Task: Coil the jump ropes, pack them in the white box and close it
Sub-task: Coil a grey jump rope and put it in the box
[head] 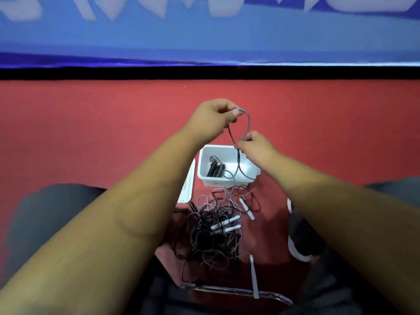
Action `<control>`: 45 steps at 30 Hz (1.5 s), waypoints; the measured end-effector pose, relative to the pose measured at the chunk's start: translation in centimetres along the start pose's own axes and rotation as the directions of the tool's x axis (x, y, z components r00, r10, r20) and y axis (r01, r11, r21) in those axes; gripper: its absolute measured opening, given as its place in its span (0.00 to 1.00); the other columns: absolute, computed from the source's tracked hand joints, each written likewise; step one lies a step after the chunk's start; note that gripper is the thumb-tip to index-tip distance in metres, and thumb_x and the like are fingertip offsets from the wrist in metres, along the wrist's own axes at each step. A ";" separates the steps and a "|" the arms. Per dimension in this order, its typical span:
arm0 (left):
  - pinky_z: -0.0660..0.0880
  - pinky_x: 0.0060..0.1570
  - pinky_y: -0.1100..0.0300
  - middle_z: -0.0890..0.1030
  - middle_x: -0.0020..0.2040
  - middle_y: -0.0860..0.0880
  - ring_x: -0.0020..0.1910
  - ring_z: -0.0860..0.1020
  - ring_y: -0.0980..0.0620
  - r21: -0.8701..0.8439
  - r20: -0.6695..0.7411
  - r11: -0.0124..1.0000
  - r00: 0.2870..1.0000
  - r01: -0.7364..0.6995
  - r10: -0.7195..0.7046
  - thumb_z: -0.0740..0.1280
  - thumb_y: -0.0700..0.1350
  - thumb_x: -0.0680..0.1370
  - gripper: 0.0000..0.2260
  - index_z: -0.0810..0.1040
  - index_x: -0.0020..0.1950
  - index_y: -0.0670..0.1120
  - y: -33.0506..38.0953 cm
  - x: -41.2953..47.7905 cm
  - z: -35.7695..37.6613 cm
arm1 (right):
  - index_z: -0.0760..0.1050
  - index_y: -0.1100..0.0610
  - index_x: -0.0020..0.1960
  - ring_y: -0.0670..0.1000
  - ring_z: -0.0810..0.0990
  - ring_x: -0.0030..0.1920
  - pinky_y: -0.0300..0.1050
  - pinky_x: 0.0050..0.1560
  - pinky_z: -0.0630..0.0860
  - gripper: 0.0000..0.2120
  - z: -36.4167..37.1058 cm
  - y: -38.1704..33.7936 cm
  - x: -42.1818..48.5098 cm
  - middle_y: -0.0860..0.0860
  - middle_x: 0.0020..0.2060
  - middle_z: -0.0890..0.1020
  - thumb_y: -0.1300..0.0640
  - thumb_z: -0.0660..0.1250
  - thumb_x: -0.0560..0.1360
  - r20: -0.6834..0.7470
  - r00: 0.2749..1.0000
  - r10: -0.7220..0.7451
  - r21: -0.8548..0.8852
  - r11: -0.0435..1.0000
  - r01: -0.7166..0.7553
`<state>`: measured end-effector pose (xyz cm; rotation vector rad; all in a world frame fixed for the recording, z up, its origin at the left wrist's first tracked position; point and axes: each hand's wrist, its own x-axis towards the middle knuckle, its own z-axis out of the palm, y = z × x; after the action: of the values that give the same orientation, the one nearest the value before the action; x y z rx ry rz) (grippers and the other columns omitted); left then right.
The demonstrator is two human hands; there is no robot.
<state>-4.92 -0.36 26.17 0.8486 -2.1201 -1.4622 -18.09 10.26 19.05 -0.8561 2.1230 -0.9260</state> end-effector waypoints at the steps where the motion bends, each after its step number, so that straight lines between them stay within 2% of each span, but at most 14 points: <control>1: 0.75 0.38 0.60 0.84 0.42 0.50 0.36 0.75 0.53 -0.024 -0.015 1.000 1.000 -0.007 0.006 0.71 0.43 0.82 0.03 0.84 0.51 0.46 1.4 -0.1 -0.5 | 0.80 0.52 0.51 0.49 0.78 0.41 0.45 0.41 0.72 0.05 -0.5 -0.6 -0.4 0.49 0.42 0.82 0.55 0.73 0.76 0.008 1.000 -0.028 0.064 0.998 0.027; 3: 0.76 0.38 0.59 0.85 0.42 0.50 0.35 0.75 0.53 -0.060 -0.040 0.998 0.999 -0.022 0.020 0.70 0.44 0.82 0.04 0.85 0.51 0.45 4.0 -0.2 -1.4 | 0.82 0.50 0.59 0.43 0.79 0.46 0.39 0.42 0.71 0.09 -1.5 -2.1 -1.5 0.44 0.47 0.84 0.57 0.71 0.79 0.073 0.993 -0.087 0.122 0.989 0.078; 7: 0.76 0.38 0.58 0.84 0.43 0.48 0.30 0.72 0.53 -0.144 -0.141 0.989 0.990 -0.042 0.021 0.69 0.42 0.83 0.06 0.85 0.53 0.43 8.5 -0.2 -3.3 | 0.85 0.54 0.55 0.40 0.83 0.44 0.31 0.40 0.74 0.07 -2.8 -4.3 -3.0 0.47 0.49 0.88 0.62 0.69 0.81 0.142 0.979 -0.146 0.212 0.971 0.114; 12: 0.76 0.38 0.56 0.83 0.42 0.49 0.29 0.72 0.52 -0.182 -0.245 0.982 0.969 -0.051 0.005 0.68 0.44 0.83 0.06 0.85 0.52 0.45 11.1 0.0 -5.4 | 0.83 0.53 0.55 0.49 0.84 0.41 0.43 0.41 0.77 0.06 -3.7 -6.0 -4.7 0.52 0.47 0.89 0.59 0.67 0.84 0.075 0.980 -0.183 0.301 0.941 0.153; 15: 0.79 0.39 0.54 0.84 0.42 0.50 0.33 0.75 0.52 -0.068 -0.304 0.997 0.953 -0.030 0.008 0.68 0.47 0.83 0.08 0.84 0.51 0.46 10.3 0.3 -6.2 | 0.82 0.58 0.57 0.50 0.83 0.39 0.45 0.39 0.83 0.06 -4.3 -7.3 -5.6 0.54 0.44 0.88 0.58 0.68 0.84 0.055 0.981 -0.188 0.381 0.912 0.153; 19: 0.82 0.45 0.49 0.82 0.44 0.44 0.37 0.78 0.50 -0.074 -0.305 0.997 0.951 0.034 -0.055 0.68 0.48 0.83 0.09 0.80 0.48 0.44 7.5 0.4 -6.3 | 0.82 0.60 0.55 0.51 0.84 0.36 0.48 0.39 0.87 0.06 -5.1 -8.7 -6.3 0.56 0.44 0.88 0.57 0.70 0.83 0.055 0.985 -0.166 0.495 0.861 0.117; 22: 0.82 0.49 0.48 0.81 0.52 0.41 0.40 0.82 0.48 -0.130 -0.213 0.974 0.954 0.188 -0.212 0.67 0.43 0.84 0.06 0.78 0.56 0.41 5.1 0.2 -5.3 | 0.81 0.60 0.55 0.51 0.86 0.34 0.47 0.36 0.86 0.06 -5.4 -9.3 -6.1 0.57 0.45 0.89 0.58 0.70 0.84 0.033 0.993 -0.111 0.565 0.822 0.073; 24: 0.81 0.54 0.47 0.83 0.57 0.41 0.46 0.84 0.45 -0.141 -0.015 0.936 0.944 0.324 -0.329 0.63 0.35 0.83 0.09 0.76 0.63 0.39 3.4 -0.3 -4.4 | 0.79 0.63 0.58 0.52 0.87 0.33 0.46 0.33 0.84 0.07 -5.6 -9.7 -5.8 0.57 0.43 0.88 0.60 0.68 0.84 0.018 0.998 -0.062 0.636 0.771 0.037; 27: 0.76 0.64 0.48 0.85 0.59 0.49 0.57 0.82 0.48 -0.034 0.346 0.928 0.876 0.371 -0.337 0.59 0.27 0.79 0.21 0.80 0.65 0.46 1.0 -1.8 -2.5 | 0.76 0.66 0.60 0.54 0.88 0.34 0.46 0.32 0.83 0.08 -5.7 -9.8 -5.0 0.58 0.42 0.87 0.63 0.67 0.84 0.008 1.000 -0.009 0.753 0.658 0.000; 29: 0.76 0.59 0.54 0.84 0.64 0.51 0.61 0.81 0.52 0.000 0.460 0.923 0.819 0.385 -0.342 0.60 0.27 0.79 0.25 0.79 0.67 0.50 -0.4 -2.3 -1.4 | 0.76 0.65 0.59 0.53 0.88 0.35 0.45 0.33 0.83 0.06 -5.8 -9.5 -4.1 0.57 0.40 0.87 0.63 0.67 0.84 -0.001 1.000 0.016 0.789 0.615 -0.009; 32: 0.75 0.57 0.57 0.84 0.64 0.50 0.59 0.81 0.53 0.047 0.500 0.932 0.800 0.358 -0.332 0.65 0.30 0.81 0.21 0.79 0.69 0.49 -1.9 -1.9 -0.3 | 0.76 0.65 0.59 0.54 0.89 0.37 0.46 0.36 0.84 0.05 -5.6 -8.2 -2.5 0.58 0.40 0.87 0.64 0.65 0.85 0.018 0.998 0.067 0.842 0.537 -0.051; 38: 0.73 0.70 0.41 0.85 0.53 0.49 0.55 0.81 0.51 0.122 0.479 0.965 0.838 0.231 -0.261 0.73 0.41 0.80 0.10 0.84 0.62 0.46 -3.5 0.9 1.1 | 0.74 0.65 0.52 0.55 0.88 0.35 0.47 0.34 0.84 0.04 -5.4 -6.1 1.3 0.62 0.47 0.83 0.67 0.63 0.85 0.019 0.975 0.222 0.943 0.321 -0.092; 42: 0.75 0.68 0.38 0.83 0.53 0.42 0.54 0.82 0.45 0.123 0.492 0.962 0.827 0.243 -0.272 0.74 0.41 0.79 0.12 0.83 0.61 0.42 -3.7 2.4 1.4 | 0.74 0.65 0.51 0.56 0.85 0.42 0.50 0.37 0.86 0.05 -5.4 -6.0 3.4 0.62 0.46 0.81 0.68 0.62 0.85 0.008 0.952 0.307 0.976 0.203 -0.074; 45: 0.75 0.68 0.38 0.85 0.57 0.39 0.61 0.82 0.36 0.120 0.489 0.959 0.825 0.256 -0.282 0.74 0.43 0.80 0.11 0.83 0.61 0.41 -3.7 3.2 1.5 | 0.74 0.66 0.52 0.57 0.85 0.45 0.52 0.39 0.86 0.04 -5.6 -5.8 4.2 0.63 0.46 0.82 0.69 0.62 0.85 0.023 0.938 0.347 0.984 0.156 -0.081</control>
<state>-7.28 -2.52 22.24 0.8851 -2.4944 -1.9617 -23.10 5.93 25.36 0.2888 1.1718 -1.9252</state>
